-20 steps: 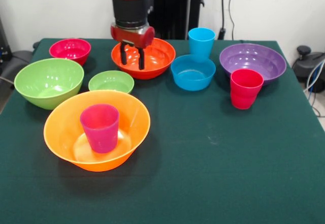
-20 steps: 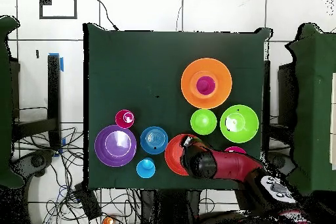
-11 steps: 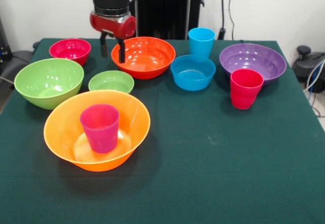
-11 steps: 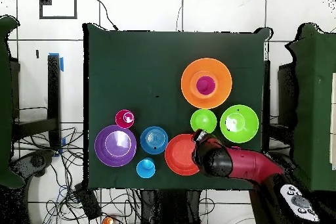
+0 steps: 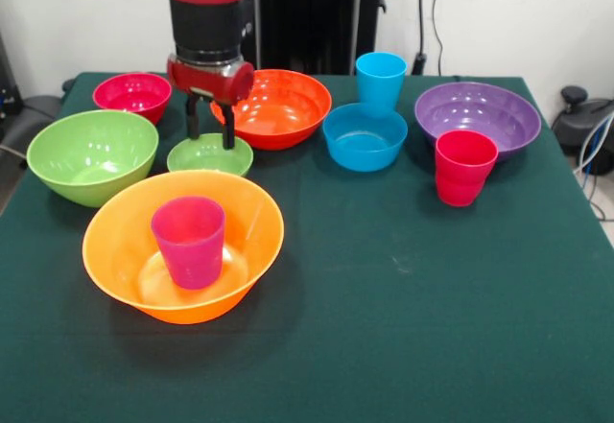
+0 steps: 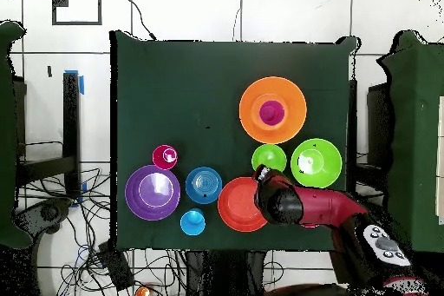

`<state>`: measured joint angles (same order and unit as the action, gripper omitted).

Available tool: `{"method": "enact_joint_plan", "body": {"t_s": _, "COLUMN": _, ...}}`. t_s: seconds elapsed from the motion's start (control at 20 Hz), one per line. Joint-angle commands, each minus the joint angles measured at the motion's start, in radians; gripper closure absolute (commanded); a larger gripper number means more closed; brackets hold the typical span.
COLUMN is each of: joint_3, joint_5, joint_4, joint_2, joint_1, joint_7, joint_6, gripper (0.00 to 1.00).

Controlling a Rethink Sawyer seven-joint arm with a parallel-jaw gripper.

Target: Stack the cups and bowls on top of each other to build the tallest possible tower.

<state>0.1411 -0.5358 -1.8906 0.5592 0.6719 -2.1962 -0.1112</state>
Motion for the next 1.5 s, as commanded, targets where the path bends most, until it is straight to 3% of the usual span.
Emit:
{"method": "enact_joint_plan", "body": {"t_s": 0.05, "joint_3": 0.081, "joint_5": -0.064, "joint_4": 0.103, "joint_2": -0.097, "joint_1": -0.044, "joint_7": 0.010, "joint_6": 0.053, "gripper": 0.00}}
{"method": "enact_joint_plan", "body": {"t_s": 0.75, "joint_3": 0.077, "joint_5": -0.032, "joint_4": 0.117, "joint_2": -0.102, "joint_1": -0.075, "joint_7": -0.007, "joint_6": 0.021, "gripper": 0.00}}
{"method": "enact_joint_plan", "body": {"t_s": 0.95, "joint_3": 0.090, "joint_5": -0.030, "joint_4": 0.082, "joint_2": -0.045, "joint_1": -0.062, "joint_7": 0.009, "joint_6": -0.010, "gripper": 0.00}}
{"method": "enact_joint_plan", "body": {"t_s": 1.2, "joint_3": 0.135, "joint_5": -0.003, "joint_4": 0.007, "joint_2": 0.079, "joint_1": -0.014, "joint_7": 0.066, "joint_6": -0.127, "gripper": 0.00}}
{"method": "enact_joint_plan", "body": {"t_s": 1.5, "joint_3": 0.171, "joint_5": 0.006, "joint_4": -0.009, "joint_2": 0.116, "joint_1": 0.006, "joint_7": 0.069, "joint_6": -0.163, "gripper": 0.00}}
